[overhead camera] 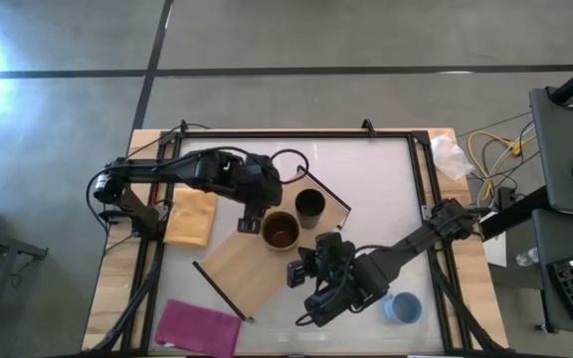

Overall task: Stack small to large cups/mugs on shelf
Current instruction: Put the green mug on the shelf

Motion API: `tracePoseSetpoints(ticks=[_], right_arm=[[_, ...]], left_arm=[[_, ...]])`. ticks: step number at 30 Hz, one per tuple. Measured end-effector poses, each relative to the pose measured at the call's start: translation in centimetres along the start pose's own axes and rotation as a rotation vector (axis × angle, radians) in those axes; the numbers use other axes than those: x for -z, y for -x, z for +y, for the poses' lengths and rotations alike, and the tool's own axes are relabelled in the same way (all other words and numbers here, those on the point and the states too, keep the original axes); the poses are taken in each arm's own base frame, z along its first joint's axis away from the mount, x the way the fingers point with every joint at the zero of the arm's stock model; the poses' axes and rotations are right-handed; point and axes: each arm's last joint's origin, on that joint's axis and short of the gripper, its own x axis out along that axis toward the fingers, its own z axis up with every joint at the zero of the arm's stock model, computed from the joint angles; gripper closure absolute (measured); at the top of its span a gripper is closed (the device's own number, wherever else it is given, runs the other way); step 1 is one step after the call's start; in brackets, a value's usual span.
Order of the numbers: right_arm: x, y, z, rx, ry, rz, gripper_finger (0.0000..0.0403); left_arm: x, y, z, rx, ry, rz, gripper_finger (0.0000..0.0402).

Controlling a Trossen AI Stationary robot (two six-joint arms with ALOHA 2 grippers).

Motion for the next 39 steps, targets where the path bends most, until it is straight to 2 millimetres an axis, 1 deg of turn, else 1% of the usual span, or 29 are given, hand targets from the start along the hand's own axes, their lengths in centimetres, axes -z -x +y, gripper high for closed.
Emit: tracePoseSetpoints(ticks=[8,12,21,26,31,39], right_arm=[[-0.7,-1.3,-0.2,0.034,-0.007,-0.018,0.0394],[-0.9,-1.7,-0.2,0.041,0.0,-0.019,0.0394],[-0.8,-1.6,-0.2,0.042,0.003,0.003,0.0394],[-0.9,-1.5,-0.6,0.075,0.017,-0.001,0.0394],[-1.1,-1.5,-1.4,0.137,0.02,-0.016,0.0394],[-1.7,-1.8,-1.4,0.133,0.002,-0.084,0.0394]], left_arm=[[-0.1,0.0,0.1,-0.002,-0.016,-0.009,0.0295],[-0.1,0.0,0.2,-0.004,-0.019,-0.016,0.0295],[-0.1,-0.1,0.4,0.001,-0.034,-0.015,0.0295],[0.0,-0.2,0.8,0.012,-0.029,-0.015,0.0295],[0.0,-0.2,0.9,0.021,-0.024,-0.016,0.0295],[0.0,-0.2,0.9,0.046,-0.023,-0.021,0.0295]])
